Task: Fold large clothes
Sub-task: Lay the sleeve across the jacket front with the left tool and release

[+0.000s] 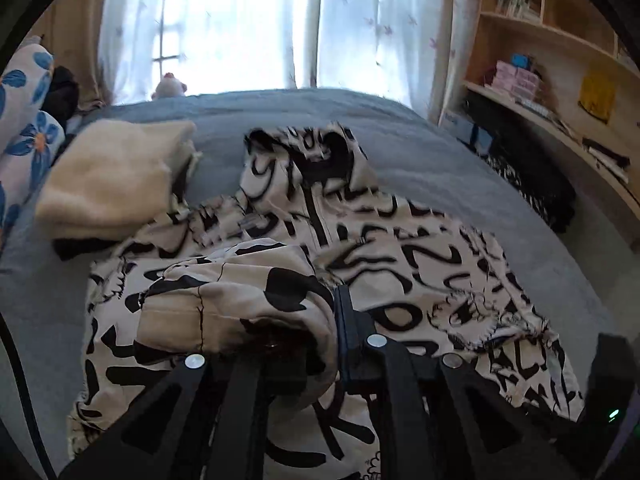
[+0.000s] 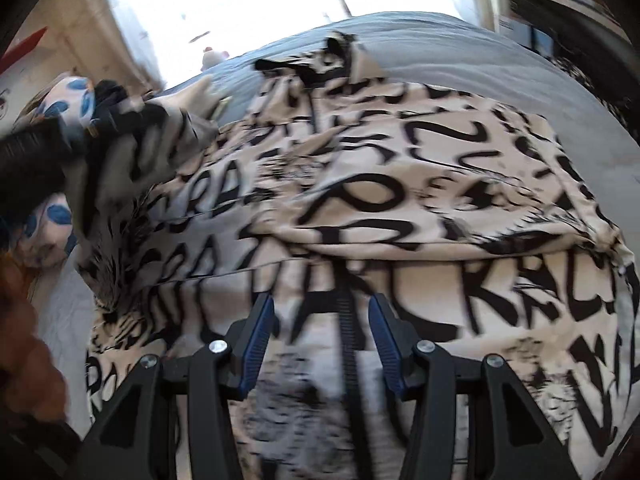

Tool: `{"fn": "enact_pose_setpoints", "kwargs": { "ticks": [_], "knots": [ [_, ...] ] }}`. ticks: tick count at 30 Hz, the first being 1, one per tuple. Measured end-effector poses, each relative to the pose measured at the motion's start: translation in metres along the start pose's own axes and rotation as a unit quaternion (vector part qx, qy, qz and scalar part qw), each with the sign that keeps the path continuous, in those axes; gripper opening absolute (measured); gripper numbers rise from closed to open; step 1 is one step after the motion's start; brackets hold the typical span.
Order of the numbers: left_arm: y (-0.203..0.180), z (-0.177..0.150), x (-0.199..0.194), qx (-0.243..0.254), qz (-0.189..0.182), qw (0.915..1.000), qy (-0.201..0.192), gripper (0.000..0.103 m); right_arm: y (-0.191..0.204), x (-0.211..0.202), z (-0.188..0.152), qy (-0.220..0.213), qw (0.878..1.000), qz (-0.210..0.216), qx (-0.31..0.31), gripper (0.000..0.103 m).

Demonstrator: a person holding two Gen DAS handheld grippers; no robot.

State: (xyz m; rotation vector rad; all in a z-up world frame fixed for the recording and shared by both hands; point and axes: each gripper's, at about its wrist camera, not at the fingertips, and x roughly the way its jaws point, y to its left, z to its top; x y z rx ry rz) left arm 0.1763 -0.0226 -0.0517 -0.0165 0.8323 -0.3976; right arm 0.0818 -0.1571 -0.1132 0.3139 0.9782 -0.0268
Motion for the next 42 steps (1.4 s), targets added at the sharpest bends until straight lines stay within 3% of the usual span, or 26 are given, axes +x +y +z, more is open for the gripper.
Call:
{"fn": "enact_pose_setpoints", "kwargs": {
  "ticks": [2,4,5,7,10,14,20,26,30,36,42],
  "knots": [
    [-0.009,-0.013,0.028,-0.003,-0.010,0.9987,0.050,0.022,-0.017,0.000,0.000,0.001,1.000,-0.005,0.012,0.050],
    [-0.010,-0.022,0.041,-0.014,-0.019,0.9969,0.075,0.036,-0.029,0.003,0.001,0.003,1.000,-0.004,0.021,0.050],
    [-0.005,-0.026,0.042,-0.022,-0.025,0.9962,0.081,0.040,-0.033,0.004,0.001,0.004,1.000,-0.002,0.023,0.050],
    [0.000,-0.027,0.033,-0.034,-0.039,0.9956,0.078,0.062,-0.039,0.005,0.001,0.004,1.000,0.004,0.028,0.050],
    [0.007,-0.021,0.014,-0.045,-0.056,0.9951,0.068,0.077,-0.040,0.009,0.002,0.008,0.999,0.022,0.031,0.050],
    [0.017,-0.011,-0.013,-0.048,-0.072,0.9944,0.061,0.078,-0.030,0.009,0.007,0.004,0.999,0.040,0.020,0.049],
    [0.038,-0.011,-0.049,-0.058,-0.057,0.9959,0.038,0.080,-0.009,0.003,0.013,-0.005,0.998,0.060,-0.013,0.049],
    [0.073,-0.027,-0.068,-0.085,-0.017,0.9957,0.031,0.081,0.021,0.000,0.020,-0.007,0.995,0.076,-0.065,0.049],
    [0.111,-0.050,-0.058,-0.124,0.022,0.9902,0.060,0.081,0.051,0.008,0.023,0.003,0.987,0.083,-0.137,0.050],
    [0.160,-0.084,-0.041,-0.188,0.036,0.9763,0.101,0.081,0.098,0.034,0.017,0.023,0.959,0.078,-0.271,0.050],
    [0.182,-0.104,-0.029,-0.208,0.044,0.9698,0.119,0.081,0.134,0.065,0.000,0.031,0.908,0.012,-0.418,0.050]
  ]
}}
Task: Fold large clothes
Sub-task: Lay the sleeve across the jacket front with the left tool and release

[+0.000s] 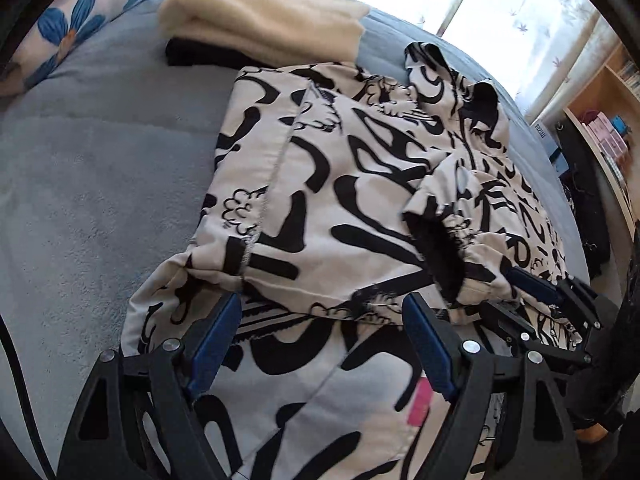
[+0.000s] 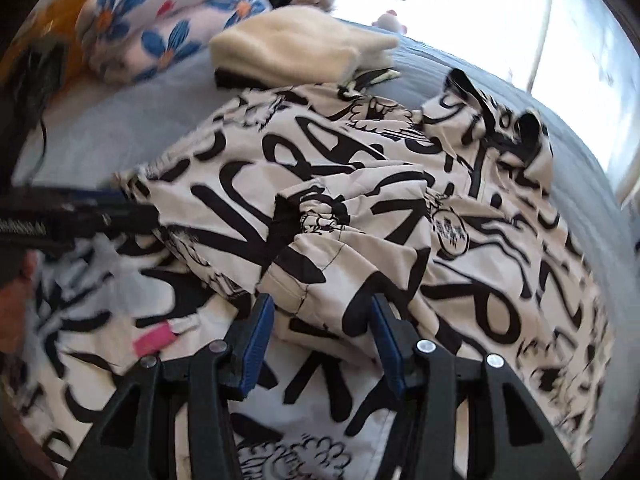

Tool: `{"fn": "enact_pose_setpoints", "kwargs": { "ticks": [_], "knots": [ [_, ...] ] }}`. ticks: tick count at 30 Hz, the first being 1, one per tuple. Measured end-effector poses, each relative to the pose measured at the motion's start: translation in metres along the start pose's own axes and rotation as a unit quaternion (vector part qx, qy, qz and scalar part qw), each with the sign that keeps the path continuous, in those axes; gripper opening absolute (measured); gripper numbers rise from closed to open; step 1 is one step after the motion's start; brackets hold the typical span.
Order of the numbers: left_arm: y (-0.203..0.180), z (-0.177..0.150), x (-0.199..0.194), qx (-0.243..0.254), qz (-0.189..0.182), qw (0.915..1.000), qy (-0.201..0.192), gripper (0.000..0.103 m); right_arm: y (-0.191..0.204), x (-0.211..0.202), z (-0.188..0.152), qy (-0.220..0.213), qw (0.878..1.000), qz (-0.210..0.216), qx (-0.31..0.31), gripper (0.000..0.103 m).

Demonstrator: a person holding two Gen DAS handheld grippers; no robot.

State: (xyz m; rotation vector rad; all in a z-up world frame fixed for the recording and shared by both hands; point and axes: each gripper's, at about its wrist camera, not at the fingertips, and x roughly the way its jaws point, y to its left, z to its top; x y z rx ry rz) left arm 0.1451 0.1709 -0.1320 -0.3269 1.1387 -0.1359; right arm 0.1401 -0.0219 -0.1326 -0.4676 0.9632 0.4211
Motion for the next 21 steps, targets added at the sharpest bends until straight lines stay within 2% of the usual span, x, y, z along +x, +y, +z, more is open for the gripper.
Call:
{"fn": "enact_pose_setpoints", "kwargs": {
  "ticks": [5,7,8,9,11,13,15,17,19,21],
  "knots": [
    [0.009,-0.003,0.010,-0.012,0.004,0.9999,0.009,0.081,0.026,0.020,0.003,0.024,0.991,-0.059,-0.114,0.049],
    [0.009,-0.003,0.011,-0.013,0.004,0.9999,0.009,0.081,0.027,0.020,0.006,0.026,0.991,-0.053,-0.117,0.029],
    [0.009,-0.003,0.011,-0.014,0.004,0.9999,0.009,0.081,0.023,0.019,0.009,0.028,0.993,-0.047,-0.107,0.007],
    [0.008,-0.003,0.011,-0.013,0.004,0.9999,0.008,0.081,0.017,0.017,0.013,0.024,0.995,-0.043,-0.090,0.003],
    [0.008,-0.004,0.010,-0.012,0.003,0.9999,0.005,0.081,-0.008,0.000,0.022,-0.006,1.000,-0.018,-0.013,0.001],
    [0.007,-0.004,0.009,-0.010,0.006,0.9999,0.003,0.081,-0.043,-0.019,0.022,-0.042,0.995,0.003,0.088,0.001],
    [0.007,-0.005,0.008,-0.009,0.009,0.9999,0.001,0.081,-0.072,-0.030,0.013,-0.063,0.983,0.016,0.173,0.001],
    [0.007,-0.005,0.008,-0.007,0.009,0.9999,0.001,0.081,-0.106,-0.039,-0.012,-0.078,0.959,0.021,0.272,0.001],
    [0.006,-0.005,0.009,-0.005,0.010,0.9999,0.002,0.081,-0.135,-0.038,-0.042,-0.065,0.930,0.034,0.360,0.001],
    [0.003,-0.006,0.009,0.000,0.010,1.0000,0.002,0.081,-0.159,-0.025,-0.079,-0.020,0.899,0.038,0.436,0.002]
  ]
}}
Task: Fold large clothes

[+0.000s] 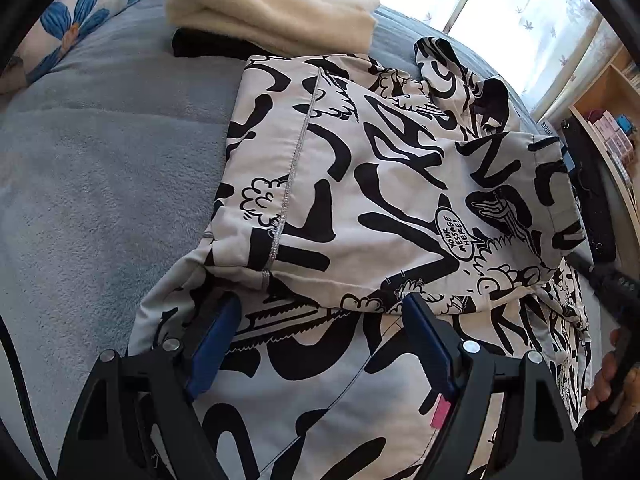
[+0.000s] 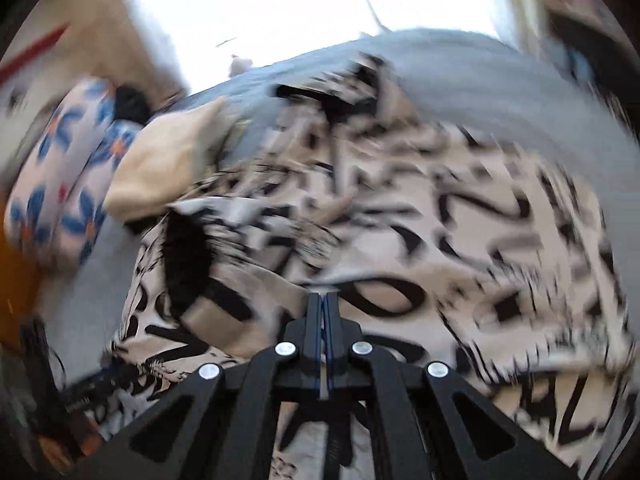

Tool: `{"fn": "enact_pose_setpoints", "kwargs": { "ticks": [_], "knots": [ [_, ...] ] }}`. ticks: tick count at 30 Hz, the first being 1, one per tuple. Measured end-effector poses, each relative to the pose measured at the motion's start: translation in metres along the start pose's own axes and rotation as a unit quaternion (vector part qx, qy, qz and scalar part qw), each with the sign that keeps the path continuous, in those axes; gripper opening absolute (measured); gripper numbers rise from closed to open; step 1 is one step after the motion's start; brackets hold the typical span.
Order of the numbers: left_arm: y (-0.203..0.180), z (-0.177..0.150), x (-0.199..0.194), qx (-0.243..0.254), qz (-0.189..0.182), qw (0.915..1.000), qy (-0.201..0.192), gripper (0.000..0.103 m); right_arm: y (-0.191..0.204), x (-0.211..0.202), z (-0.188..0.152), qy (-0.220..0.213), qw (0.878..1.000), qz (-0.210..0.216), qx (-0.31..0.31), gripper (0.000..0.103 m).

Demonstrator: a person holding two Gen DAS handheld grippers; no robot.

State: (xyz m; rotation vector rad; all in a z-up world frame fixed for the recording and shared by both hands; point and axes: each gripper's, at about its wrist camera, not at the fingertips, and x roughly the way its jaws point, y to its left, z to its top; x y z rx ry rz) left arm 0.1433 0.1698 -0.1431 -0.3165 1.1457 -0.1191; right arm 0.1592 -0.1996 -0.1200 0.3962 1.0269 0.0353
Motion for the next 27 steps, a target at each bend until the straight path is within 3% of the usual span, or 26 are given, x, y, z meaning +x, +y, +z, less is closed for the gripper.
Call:
{"fn": "enact_pose_setpoints", "kwargs": {
  "ticks": [3,5,6,8,9,15,18,20,25,27],
  "knots": [
    [-0.004,-0.001,0.000,0.008,0.002,1.0000,0.001,0.081,-0.028,0.009,-0.009,0.038,0.999,-0.018,0.028,0.006],
    [-0.007,-0.001,-0.001,0.014,0.003,0.9999,-0.001,0.081,-0.028,0.008,-0.014,0.053,0.998,-0.003,0.022,0.010],
    [-0.009,-0.001,-0.002,0.017,0.004,0.9998,-0.001,0.081,-0.023,0.005,-0.014,0.051,0.999,0.003,0.012,0.016],
    [-0.012,0.002,-0.001,0.020,0.004,0.9998,-0.001,0.081,0.000,-0.005,-0.012,0.030,0.999,0.014,-0.029,0.045],
    [-0.014,0.003,-0.001,0.021,0.004,0.9998,-0.001,0.081,0.013,-0.009,-0.011,0.016,0.998,0.017,-0.052,0.052],
    [-0.018,0.004,-0.003,0.026,0.000,0.9997,-0.002,0.081,0.088,-0.006,-0.018,-0.006,0.978,0.033,-0.205,0.055],
    [-0.018,0.006,-0.005,0.034,0.005,0.9994,-0.004,0.081,0.121,0.007,-0.031,0.003,0.956,0.028,-0.291,0.055],
    [-0.018,0.008,-0.007,0.041,0.006,0.9991,-0.005,0.081,0.139,0.018,-0.044,0.007,0.935,0.011,-0.356,0.055],
    [-0.015,0.015,-0.007,0.049,0.002,0.9988,-0.001,0.081,0.166,0.056,-0.073,0.021,0.866,-0.061,-0.495,0.055],
    [-0.014,0.016,-0.007,0.049,-0.002,0.9988,0.000,0.081,0.164,0.065,-0.076,0.027,0.856,-0.068,-0.512,0.054]
  ]
}}
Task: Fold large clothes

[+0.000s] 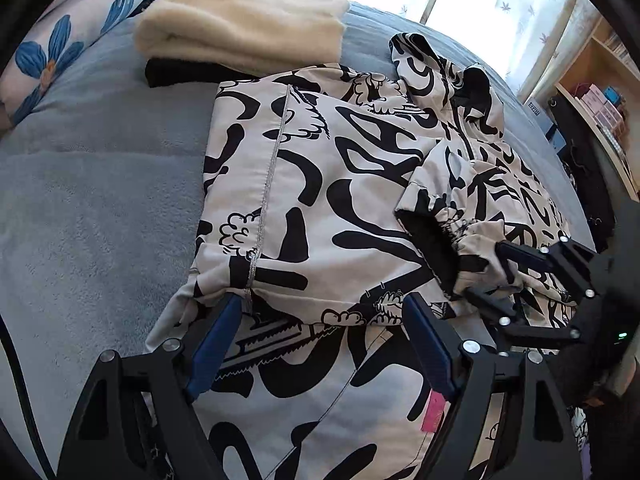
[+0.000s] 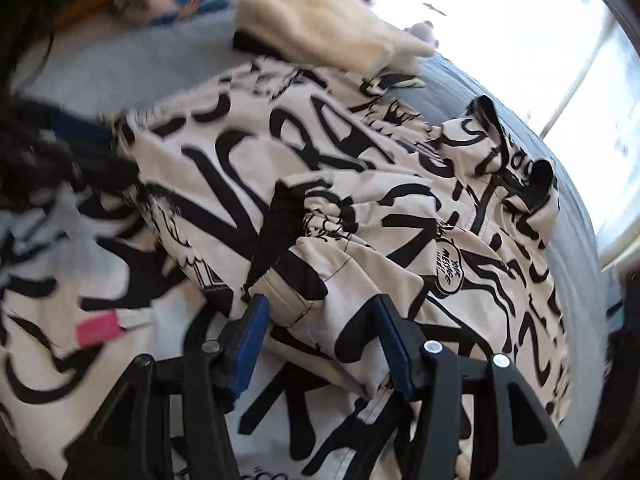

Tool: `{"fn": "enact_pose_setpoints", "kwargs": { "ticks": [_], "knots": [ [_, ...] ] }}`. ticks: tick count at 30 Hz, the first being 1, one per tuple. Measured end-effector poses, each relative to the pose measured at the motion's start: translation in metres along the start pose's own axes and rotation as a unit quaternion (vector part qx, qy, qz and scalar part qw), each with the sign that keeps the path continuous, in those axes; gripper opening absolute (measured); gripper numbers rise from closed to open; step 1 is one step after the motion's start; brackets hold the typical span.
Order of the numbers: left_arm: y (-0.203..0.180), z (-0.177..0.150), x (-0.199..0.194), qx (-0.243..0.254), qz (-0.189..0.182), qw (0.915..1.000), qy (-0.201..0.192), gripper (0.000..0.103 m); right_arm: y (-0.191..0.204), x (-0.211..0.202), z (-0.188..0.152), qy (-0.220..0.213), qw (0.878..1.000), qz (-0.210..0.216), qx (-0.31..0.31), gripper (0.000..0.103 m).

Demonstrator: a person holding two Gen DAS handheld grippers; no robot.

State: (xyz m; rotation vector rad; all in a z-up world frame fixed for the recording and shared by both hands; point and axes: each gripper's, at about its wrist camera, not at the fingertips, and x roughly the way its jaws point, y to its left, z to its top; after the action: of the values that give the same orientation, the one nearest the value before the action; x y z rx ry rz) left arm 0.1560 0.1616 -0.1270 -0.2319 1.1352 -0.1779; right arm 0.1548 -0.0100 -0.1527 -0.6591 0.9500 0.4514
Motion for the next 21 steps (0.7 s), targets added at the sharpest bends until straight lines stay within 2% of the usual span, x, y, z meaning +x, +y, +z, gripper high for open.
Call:
{"fn": "enact_pose_setpoints", "kwargs": {
  "ticks": [2,4,5,8,10,14,16,19,21],
  "knots": [
    [0.001,0.000,0.001,-0.001,-0.002,1.0000,0.001,0.081,-0.005,0.005,0.003,0.002,1.000,0.011,0.007,0.052],
    [0.001,0.000,0.001,0.001,0.000,1.0000,0.000,0.081,-0.017,0.005,0.005,0.002,0.999,0.036,0.040,0.012],
    [0.001,-0.001,0.002,0.002,0.003,1.0000,-0.001,0.081,-0.027,0.006,0.008,0.005,0.997,0.037,0.067,0.001],
    [-0.001,-0.003,0.004,0.005,0.003,1.0000,0.000,0.081,-0.061,-0.001,0.002,-0.020,0.983,0.060,0.173,0.001],
    [-0.003,-0.004,0.005,0.007,0.005,1.0000,0.000,0.081,-0.084,-0.008,-0.011,-0.033,0.967,0.067,0.244,0.001],
    [-0.006,-0.005,0.008,0.010,0.011,0.9999,0.000,0.081,-0.117,-0.014,-0.046,-0.047,0.938,0.048,0.341,0.001],
    [-0.007,-0.006,0.010,0.010,0.011,0.9999,0.002,0.081,-0.134,-0.008,-0.068,-0.036,0.913,0.058,0.401,0.001],
    [-0.011,-0.006,0.014,0.012,0.015,0.9998,0.004,0.081,-0.150,0.006,-0.091,-0.007,0.886,0.067,0.459,0.000],
    [-0.012,-0.006,0.015,0.013,0.017,0.9998,0.006,0.081,-0.158,0.016,-0.106,0.003,0.862,0.091,0.498,0.000]
  ]
}}
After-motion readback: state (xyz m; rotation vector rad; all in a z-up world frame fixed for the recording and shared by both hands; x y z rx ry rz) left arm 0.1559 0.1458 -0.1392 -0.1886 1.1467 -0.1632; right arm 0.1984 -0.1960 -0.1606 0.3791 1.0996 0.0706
